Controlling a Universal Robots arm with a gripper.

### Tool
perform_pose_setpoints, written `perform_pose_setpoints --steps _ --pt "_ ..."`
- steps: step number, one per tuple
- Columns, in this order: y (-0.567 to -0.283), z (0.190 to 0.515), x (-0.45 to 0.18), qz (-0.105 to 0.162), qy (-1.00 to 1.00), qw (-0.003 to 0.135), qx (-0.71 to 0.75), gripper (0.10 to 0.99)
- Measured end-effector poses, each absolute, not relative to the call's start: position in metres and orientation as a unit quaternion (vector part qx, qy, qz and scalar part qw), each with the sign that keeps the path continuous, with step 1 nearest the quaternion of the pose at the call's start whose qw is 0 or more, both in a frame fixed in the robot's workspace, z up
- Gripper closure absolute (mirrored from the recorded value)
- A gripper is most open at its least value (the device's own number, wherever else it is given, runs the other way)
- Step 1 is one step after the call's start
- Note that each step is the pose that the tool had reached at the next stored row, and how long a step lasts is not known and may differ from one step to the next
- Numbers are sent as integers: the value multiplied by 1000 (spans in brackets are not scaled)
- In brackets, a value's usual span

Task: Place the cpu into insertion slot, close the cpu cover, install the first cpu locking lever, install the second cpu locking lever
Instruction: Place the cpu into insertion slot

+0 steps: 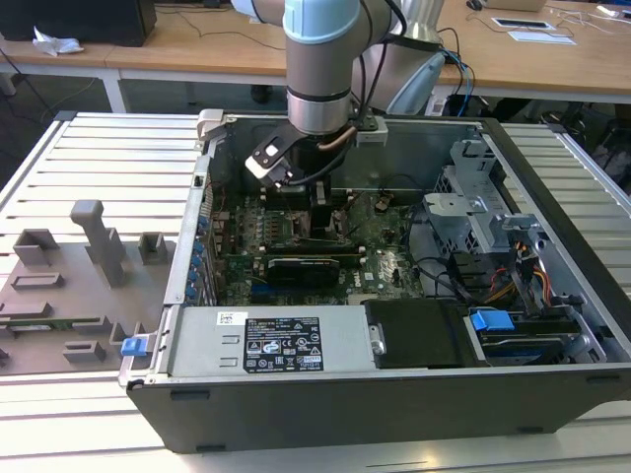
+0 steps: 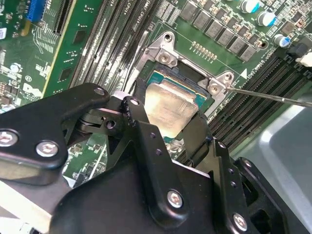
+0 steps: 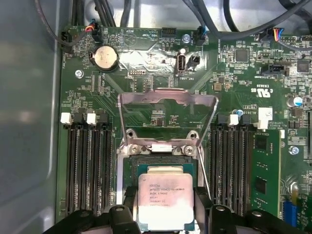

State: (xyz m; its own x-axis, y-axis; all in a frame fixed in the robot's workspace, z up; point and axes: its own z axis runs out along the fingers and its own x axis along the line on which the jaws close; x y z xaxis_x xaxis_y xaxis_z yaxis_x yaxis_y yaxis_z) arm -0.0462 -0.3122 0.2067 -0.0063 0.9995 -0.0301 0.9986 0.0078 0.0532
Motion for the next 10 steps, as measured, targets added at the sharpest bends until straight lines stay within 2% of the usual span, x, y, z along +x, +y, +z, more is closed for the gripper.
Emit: perform_pose_setpoints --steps 10 --pt "-309 198 -44 8 709 30 704 545"
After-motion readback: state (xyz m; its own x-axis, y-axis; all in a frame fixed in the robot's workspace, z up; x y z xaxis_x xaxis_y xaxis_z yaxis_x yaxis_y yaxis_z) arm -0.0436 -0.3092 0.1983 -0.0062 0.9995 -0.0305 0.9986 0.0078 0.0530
